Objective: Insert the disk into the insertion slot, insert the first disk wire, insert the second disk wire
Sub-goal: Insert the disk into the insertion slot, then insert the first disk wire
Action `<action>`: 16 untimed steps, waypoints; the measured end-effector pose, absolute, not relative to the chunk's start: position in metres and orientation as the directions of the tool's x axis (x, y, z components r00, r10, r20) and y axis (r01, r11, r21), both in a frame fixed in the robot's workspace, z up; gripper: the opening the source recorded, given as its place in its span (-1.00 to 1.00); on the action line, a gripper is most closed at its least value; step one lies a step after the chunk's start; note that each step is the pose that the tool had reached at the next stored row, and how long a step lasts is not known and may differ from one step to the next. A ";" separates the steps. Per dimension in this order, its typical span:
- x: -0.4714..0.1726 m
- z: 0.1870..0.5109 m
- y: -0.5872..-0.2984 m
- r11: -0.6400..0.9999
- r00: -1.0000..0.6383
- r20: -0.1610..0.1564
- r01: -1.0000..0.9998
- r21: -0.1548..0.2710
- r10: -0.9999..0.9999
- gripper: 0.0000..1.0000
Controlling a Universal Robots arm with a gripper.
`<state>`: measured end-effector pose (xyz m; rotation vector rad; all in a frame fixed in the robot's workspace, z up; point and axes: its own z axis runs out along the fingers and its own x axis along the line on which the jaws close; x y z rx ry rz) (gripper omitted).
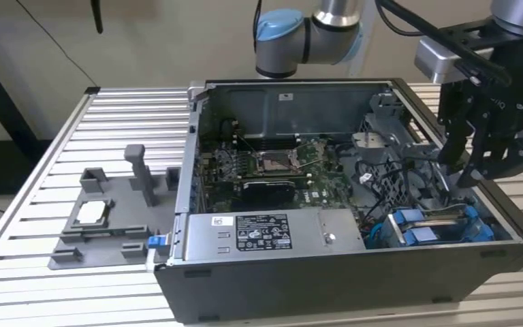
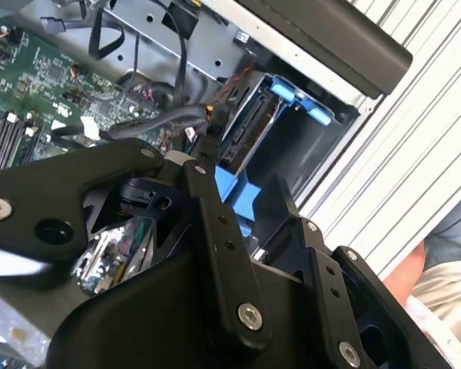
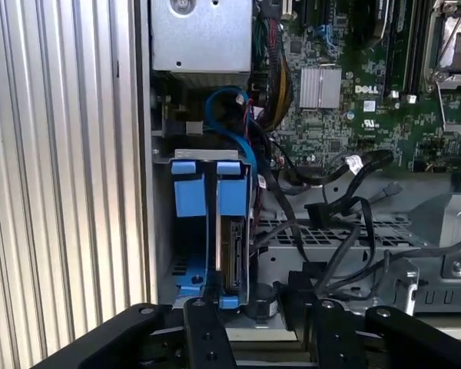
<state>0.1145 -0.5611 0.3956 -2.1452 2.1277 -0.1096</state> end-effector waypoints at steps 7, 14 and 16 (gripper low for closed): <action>0.115 0.392 -0.558 -0.083 0.089 -0.030 -0.982 -0.169 -0.996 -0.06; 0.115 0.391 -0.557 -0.165 0.172 -0.030 -0.971 -0.172 -0.985 -0.06; 0.115 0.391 -0.557 -0.181 0.188 -0.030 -0.968 -0.173 -0.982 -0.06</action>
